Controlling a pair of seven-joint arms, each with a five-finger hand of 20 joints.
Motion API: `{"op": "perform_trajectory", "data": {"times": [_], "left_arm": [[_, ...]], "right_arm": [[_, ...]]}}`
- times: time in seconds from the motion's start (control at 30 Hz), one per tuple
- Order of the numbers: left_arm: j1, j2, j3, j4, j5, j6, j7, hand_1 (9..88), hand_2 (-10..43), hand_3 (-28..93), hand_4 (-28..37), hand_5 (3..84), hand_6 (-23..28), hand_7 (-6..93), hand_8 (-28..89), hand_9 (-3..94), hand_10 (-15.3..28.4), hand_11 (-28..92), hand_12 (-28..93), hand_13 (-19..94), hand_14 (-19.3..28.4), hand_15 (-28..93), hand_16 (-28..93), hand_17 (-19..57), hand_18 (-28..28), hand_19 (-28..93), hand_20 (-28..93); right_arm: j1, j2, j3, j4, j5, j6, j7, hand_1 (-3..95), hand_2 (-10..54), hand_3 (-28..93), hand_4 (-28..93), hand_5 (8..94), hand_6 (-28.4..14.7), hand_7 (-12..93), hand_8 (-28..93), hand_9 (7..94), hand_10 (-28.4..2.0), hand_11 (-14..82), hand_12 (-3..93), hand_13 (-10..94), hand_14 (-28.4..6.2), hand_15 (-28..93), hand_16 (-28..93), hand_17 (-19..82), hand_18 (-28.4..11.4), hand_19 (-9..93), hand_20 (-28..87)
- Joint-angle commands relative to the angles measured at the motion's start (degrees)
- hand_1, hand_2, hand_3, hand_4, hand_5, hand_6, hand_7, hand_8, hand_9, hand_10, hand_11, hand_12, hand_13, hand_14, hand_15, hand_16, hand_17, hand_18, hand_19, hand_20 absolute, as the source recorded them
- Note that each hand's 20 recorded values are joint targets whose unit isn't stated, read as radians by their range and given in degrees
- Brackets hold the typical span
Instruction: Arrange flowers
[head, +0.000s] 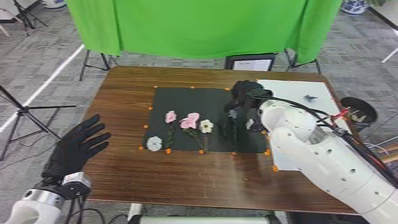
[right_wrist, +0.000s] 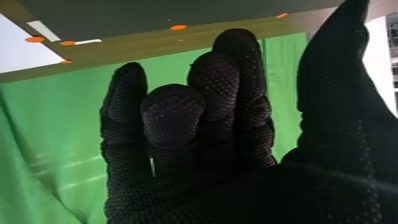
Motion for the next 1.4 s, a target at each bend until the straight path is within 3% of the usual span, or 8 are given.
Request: {"op": "perform_trajectory", "data": {"times": [0.03,0.13,0.3,0.57,0.77,1.03,1.27,1.4], "left_arm": [[0.61,-0.31,-0.06,-0.16,-0.04,0.0,-0.31,25.3,-1.2,72,-28.3,27.3,4.3,19.0,-11,23.6,12.2,20,16,19,16.5,33,-1,-9.7,21.7,41,9],[0.65,-0.15,-0.12,-0.1,-0.05,-0.02,-0.24,25.4,-1.2,72,-28.3,27.3,4.3,19.1,-11,23.6,12.2,20,16,19,16.5,33,-1,-9.7,21.7,41,10],[0.46,0.0,0.0,-0.02,-0.04,-0.03,-0.27,25.3,-1.2,72,-28.3,27.3,4.3,19.1,-11,23.6,12.2,20,16,19,16.5,33,-1,-9.7,21.7,41,10],[0.67,0.09,0.02,-0.12,0.0,-0.2,-0.07,25.4,-1.1,72,-28.3,27.4,4.3,19.0,-11,23.6,12.2,20,16,19,16.5,33,-1,-9.7,21.7,41,10],[0.92,0.1,-0.05,-0.17,0.1,-0.2,0.05,25.4,-1.0,72,-28.3,27.3,4.3,19.0,-11,23.6,12.2,20,17,19,16.5,33,-1,-9.7,21.7,41,10],[0.86,-0.06,0.07,-0.06,0.07,-0.19,0.09,25.4,-1.1,72,-28.3,27.2,4.2,19.3,-11,23.6,12.1,20,16,19,16.5,33,-1,-9.7,21.7,41,9],[0.85,-0.03,0.13,-0.08,0.04,-0.09,0.1,25.4,-1.2,72,-28.3,27.3,4.3,19.2,-11,23.7,12.1,20,16,19,16.5,33,-1,-9.7,21.7,41,9],[0.84,-0.12,0.13,-0.07,0.06,-0.13,0.11,25.4,-1.1,72,-28.3,27.3,4.3,19.1,-11,23.7,12.1,20,16,19,16.5,33,-1,-9.7,21.7,41,9]], "right_arm": [[2.41,2.54,-1.17,1.57,-3.4,6.13,7.05,26.6,-9.5,85,-28,57.9,1.3,55,-2,64.6,-10.6,54.9,36.4,61,-7.8,77,32,24,-18.1,72,45],[4.15,3.91,-0.43,3.09,-5.81,-0.1,13.39,24.8,-9.5,89,-28,46.4,-0.9,51,-20,48.3,-12.1,51.1,32.7,49,-9.4,71,27,21,-18.5,72,44],[5.96,6.04,0.38,8.39,-4.78,-1.99,17.6,23.9,-9.5,92,-28,23.4,-5.5,39,-17,24.4,-15.5,27.5,26.6,24,-12.2,48,15,11,-18.9,63,38],[6.26,8.17,2.27,15.74,-2.57,-3.4,14.0,25.1,-9.5,91,-28,12.7,-8.0,19,-7,12.6,-15.4,3.3,31.2,11,-14.5,13,27,2,-20.0,47,20],[5.84,8.62,4.59,19.54,-2.76,-7.84,9.54,25.9,-9.5,93,-28,14.0,-7.3,23,-8,16.2,-12.8,3.5,28.7,23,-6.0,1,29,2,-17.8,44,16],[5.4,8.62,7.3,22.45,-1.16,-14.28,4.86,29.7,-9.5,93,-22,17.5,-5.0,33,-16,22.8,-9.4,12.3,22.9,29,-2.1,5,23,2,-15.3,46,15],[4.53,9.2,5.89,23.31,-2.29,-6.79,2.59,35.6,-9.5,93,-27,34.2,-1.0,41,-22,44.8,-9.0,26.2,18.5,54,-1.2,24,12,17,-11.0,55,18],[3.14,9.84,5.69,21.82,-3.16,-4.31,0.71,45.4,-8.7,85,-28,49.6,1.3,49,-15,63.1,-7.1,26.4,31.0,71,0.2,28,27,29,-8.1,62,21]]}}
